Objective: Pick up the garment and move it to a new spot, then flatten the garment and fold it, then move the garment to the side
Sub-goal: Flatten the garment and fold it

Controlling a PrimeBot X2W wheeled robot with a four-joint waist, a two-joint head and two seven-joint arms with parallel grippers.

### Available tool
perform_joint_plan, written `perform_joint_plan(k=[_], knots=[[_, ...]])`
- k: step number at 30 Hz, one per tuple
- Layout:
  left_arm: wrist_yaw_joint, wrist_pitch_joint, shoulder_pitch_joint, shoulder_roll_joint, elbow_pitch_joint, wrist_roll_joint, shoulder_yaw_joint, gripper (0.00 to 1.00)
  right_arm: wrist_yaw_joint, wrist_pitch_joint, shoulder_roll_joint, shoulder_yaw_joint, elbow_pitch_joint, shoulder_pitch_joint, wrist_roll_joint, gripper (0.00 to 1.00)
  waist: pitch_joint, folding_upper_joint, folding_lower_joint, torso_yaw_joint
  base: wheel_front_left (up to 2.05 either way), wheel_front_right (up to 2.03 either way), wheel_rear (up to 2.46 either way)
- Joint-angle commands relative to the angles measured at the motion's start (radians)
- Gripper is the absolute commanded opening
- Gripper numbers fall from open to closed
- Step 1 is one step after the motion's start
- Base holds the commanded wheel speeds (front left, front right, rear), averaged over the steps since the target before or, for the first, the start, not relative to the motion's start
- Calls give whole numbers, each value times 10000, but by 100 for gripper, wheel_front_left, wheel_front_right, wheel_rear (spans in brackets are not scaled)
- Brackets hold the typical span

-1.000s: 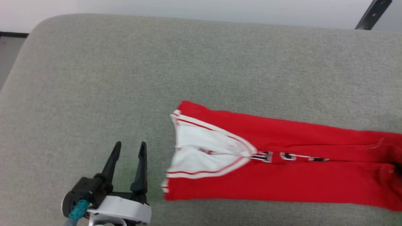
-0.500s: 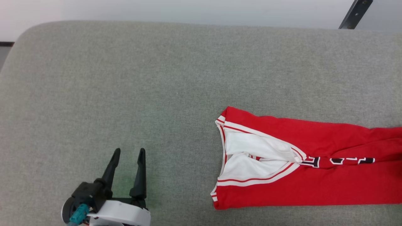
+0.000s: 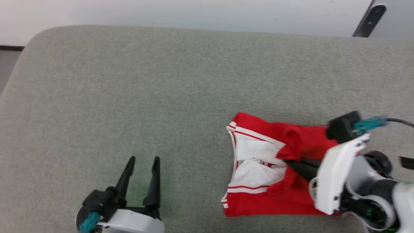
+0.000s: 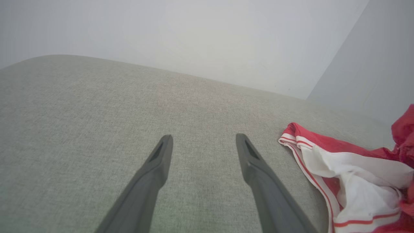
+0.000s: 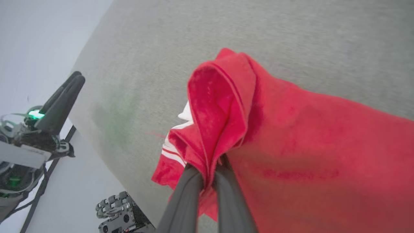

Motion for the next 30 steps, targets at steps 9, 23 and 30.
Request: perform_joint_plan(k=[9, 23, 30], knots=[[-28, 3, -215, -1, 126, -338, -158, 100, -11, -1330, 208, 1640, 1315, -741, -495, 0, 255, 0, 0, 785, 0, 0, 0], [16, 3, -103, -1, 309, -257, -114, 100, -11, -2805, 283, 2242, 2023, -769, 430, 100, -266, 0, 0, 208, 0, 0, 0], [-34, 3, -361, 0, 509, -268, -159, 100, -11, -3841, -561, 1569, 2041, -571, 190, 100, -647, 0, 0, -439, 0, 0, 0]])
